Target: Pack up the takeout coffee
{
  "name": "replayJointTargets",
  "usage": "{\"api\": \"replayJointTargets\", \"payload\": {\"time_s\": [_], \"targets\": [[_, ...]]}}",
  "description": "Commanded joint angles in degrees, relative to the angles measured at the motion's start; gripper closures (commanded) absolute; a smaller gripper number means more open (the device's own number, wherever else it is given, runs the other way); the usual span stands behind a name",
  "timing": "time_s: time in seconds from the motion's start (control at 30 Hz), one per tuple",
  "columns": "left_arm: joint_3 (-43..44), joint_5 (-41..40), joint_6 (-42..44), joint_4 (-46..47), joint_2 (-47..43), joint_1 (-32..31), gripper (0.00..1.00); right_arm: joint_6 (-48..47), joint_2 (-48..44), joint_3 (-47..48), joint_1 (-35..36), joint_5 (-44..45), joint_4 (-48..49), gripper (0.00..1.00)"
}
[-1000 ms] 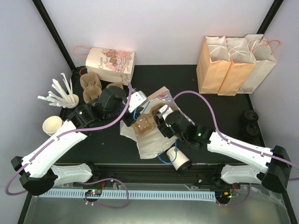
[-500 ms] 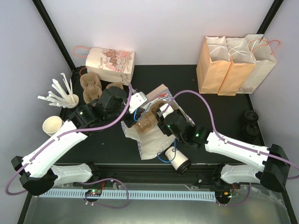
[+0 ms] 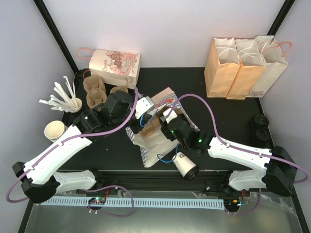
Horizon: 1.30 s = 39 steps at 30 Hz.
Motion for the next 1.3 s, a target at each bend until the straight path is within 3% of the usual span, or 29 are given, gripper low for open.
{"api": "replayJointTargets", "payload": {"time_s": [0.0,0.23,0.47,0.63,0.87,1.13,1.27], "targets": [[-0.2,4.3,-1.5,3.0,-0.7,-0.4,0.98,-1.5,0.4,-2.9,0.4,2.2,7.4,0.5],[1.2,6.6,-2.8,2.4,0.1,-0.4,0.98,-5.3,-1.5,-9.3,0.4,2.9,19.0,0.51],[3.4,9.0,-5.7,1.4,0.3,-0.1,0.98,-9.4,-3.4,-12.1,0.7,4.2,24.1,0.51],[6.6,13.6,-8.8,-0.7,1.8,0.9,0.98,-6.8,-4.0,-9.5,0.8,4.4,16.7,0.5],[11.8,23.1,-14.3,-4.6,4.9,3.0,0.96,3.1,-5.9,-2.0,0.7,3.0,-3.4,0.5],[11.4,29.9,-20.8,-3.5,5.5,4.7,0.96,11.6,-8.6,4.6,0.7,0.1,-22.8,0.5],[7.6,39.8,-25.6,-0.1,5.7,6.9,0.96,14.6,-9.1,5.4,0.8,-3.0,-27.6,0.5]]}}
